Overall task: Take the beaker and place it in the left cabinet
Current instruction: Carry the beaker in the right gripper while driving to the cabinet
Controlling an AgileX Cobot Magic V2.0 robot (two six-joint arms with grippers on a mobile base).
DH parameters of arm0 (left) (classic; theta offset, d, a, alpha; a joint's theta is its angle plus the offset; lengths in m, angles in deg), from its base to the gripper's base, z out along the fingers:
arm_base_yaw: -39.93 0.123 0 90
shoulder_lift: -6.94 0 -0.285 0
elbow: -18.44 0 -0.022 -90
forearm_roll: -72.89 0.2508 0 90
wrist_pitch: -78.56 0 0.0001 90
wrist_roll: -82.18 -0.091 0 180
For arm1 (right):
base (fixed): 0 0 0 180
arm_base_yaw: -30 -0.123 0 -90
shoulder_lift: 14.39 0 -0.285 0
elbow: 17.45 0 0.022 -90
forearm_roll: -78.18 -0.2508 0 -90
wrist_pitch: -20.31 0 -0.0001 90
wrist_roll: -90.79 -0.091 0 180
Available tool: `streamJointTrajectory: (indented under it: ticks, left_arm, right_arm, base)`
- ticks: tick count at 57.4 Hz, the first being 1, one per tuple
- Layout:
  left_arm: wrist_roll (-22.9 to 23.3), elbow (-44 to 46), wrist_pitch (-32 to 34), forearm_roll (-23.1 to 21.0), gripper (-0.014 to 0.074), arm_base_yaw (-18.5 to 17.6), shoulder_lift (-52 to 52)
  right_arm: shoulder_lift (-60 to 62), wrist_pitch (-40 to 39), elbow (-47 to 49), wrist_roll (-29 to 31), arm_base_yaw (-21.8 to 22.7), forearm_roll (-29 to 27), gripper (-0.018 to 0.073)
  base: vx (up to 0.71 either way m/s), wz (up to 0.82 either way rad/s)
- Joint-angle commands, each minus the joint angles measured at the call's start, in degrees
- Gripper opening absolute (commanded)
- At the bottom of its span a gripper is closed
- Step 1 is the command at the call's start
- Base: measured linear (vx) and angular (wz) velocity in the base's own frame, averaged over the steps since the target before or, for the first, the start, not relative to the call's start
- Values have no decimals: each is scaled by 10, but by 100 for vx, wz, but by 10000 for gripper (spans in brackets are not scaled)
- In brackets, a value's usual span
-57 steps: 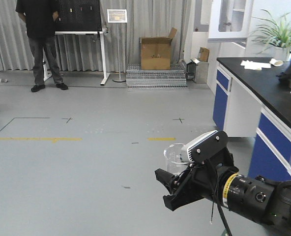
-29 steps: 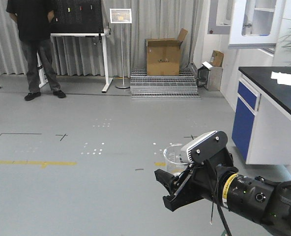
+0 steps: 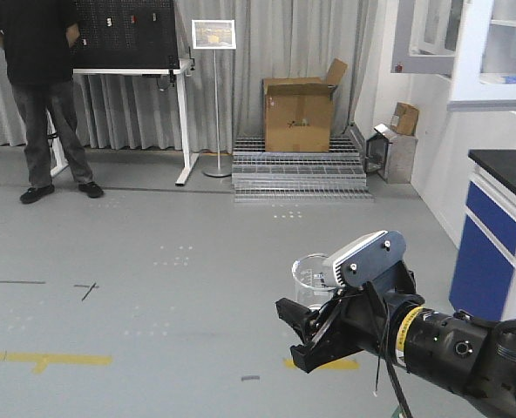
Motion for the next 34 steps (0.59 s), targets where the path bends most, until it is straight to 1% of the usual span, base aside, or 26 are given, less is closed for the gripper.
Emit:
streamJointTrajectory:
  ticks: [1, 18, 34]
  left_arm:
    - [2, 5, 48, -1, 4, 0, 10]
    - [2, 5, 48, -1, 4, 0, 10]
    - [2, 5, 48, -1, 4, 0, 10]
  right_arm:
    - [22, -39, 19, 1, 2, -10, 104]
    - [22, -38, 19, 1, 2, -10, 104]
    - [22, -40, 19, 1, 1, -10, 104]
  base:
    - [88, 5]
    - [87, 5]
    - [86, -2]
